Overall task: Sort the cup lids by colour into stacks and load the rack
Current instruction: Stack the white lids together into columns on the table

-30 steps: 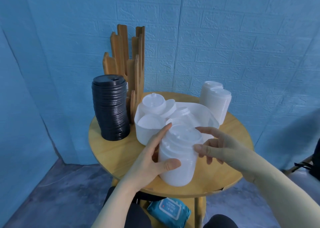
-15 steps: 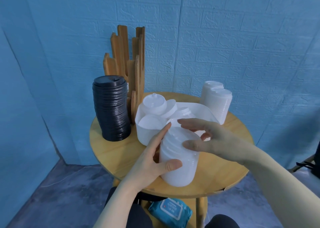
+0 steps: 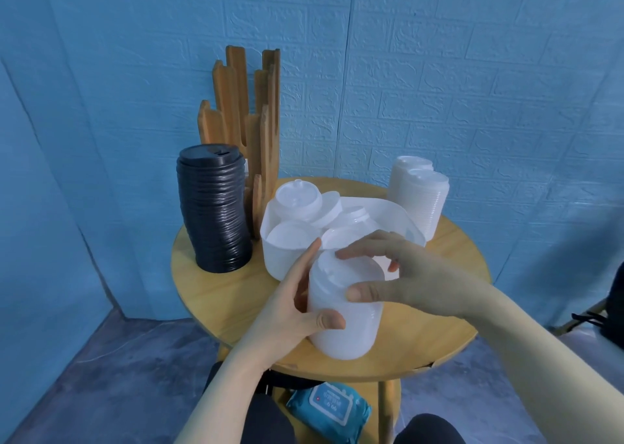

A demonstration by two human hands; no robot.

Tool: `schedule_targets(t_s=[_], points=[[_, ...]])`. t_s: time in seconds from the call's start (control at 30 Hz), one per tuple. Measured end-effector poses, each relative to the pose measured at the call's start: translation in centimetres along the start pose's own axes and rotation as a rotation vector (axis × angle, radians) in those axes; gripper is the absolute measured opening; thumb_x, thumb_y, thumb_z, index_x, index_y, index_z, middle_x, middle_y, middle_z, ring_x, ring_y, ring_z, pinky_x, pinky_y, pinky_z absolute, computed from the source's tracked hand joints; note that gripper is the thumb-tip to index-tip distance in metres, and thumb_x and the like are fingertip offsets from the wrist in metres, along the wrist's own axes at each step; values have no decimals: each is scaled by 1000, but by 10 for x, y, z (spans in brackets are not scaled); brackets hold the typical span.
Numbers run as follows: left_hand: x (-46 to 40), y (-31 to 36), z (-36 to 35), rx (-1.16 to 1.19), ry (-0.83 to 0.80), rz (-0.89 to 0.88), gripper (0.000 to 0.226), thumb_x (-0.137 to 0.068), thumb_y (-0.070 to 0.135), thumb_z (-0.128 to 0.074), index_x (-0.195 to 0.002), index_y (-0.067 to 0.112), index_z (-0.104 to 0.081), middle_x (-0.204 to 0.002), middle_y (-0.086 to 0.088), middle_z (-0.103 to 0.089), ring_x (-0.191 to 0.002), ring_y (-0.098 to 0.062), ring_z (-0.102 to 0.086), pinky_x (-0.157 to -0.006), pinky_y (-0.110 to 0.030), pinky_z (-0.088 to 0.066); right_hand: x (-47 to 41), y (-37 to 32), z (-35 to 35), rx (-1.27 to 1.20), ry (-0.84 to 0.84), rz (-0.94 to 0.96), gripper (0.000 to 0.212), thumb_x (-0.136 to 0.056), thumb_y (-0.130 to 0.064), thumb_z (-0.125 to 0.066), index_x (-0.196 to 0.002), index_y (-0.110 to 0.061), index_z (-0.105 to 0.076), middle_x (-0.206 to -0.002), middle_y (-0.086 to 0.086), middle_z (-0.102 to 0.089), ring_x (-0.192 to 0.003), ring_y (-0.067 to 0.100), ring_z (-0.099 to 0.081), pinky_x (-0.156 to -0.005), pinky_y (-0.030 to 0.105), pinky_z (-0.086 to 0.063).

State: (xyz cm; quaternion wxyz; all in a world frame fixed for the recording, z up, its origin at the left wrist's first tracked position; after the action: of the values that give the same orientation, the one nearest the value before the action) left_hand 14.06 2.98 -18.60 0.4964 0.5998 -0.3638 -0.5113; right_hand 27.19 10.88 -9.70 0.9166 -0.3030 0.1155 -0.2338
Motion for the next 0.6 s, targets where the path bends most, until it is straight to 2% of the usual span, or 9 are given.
schedule_targets(t_s=[0.17, 0.3, 0.47, 0.6], points=[[1, 2, 0, -44, 1, 3, 108, -43, 68, -90, -139, 50, -43, -143, 19, -54, -134, -6, -49, -114, -42, -41, 7, -7, -11, 100, 190, 18, 71, -57, -76, -57, -116, -38, -64, -108, -18, -50, -111, 4, -40, -95, 22, -35], [1, 4, 1, -50, 9, -8, 99, -48, 63, -91, -136, 54, -48, -144, 14, -55, -135, -10, -49, -113, -45, -42, 8, -2, -14, -12, 231, 4, 68, -55, -75, -60, -112, -38, -64, -109, -14, -49, -113, 7, -39, -99, 28, -36], [3, 8, 1, -63, -7, -37, 91, -58, 60, -89, -138, 56, -46, -145, 16, -52, -136, -9, -48, -113, -44, -41, 10, -2, -20, -10, 308, -5, 73, -54, -80, -55, -113, -37, -64, -107, -15, -48, -112, 6, -39, -99, 28, -36], [3, 11, 1, -32, -13, -52, 92, -56, 61, -89, -137, 56, -46, -145, 15, -52, -136, -10, -48, -111, -41, -43, 9, -6, -24, 51, 384, 28, 75, -58, -81, -54, -115, -34, -64, -105, -17, -47, -108, 5, -38, -94, 25, -37]])
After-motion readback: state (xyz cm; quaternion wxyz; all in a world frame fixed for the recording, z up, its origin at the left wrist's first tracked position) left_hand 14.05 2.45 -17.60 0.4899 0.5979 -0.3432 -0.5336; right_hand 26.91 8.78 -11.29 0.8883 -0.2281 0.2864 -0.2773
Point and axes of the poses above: each hand's wrist, its own x-axis away from the middle knuckle, its own z-axis out of the back of the hand, y = z × x, the point moved 6 cm from there along -x, towards the middle knuckle
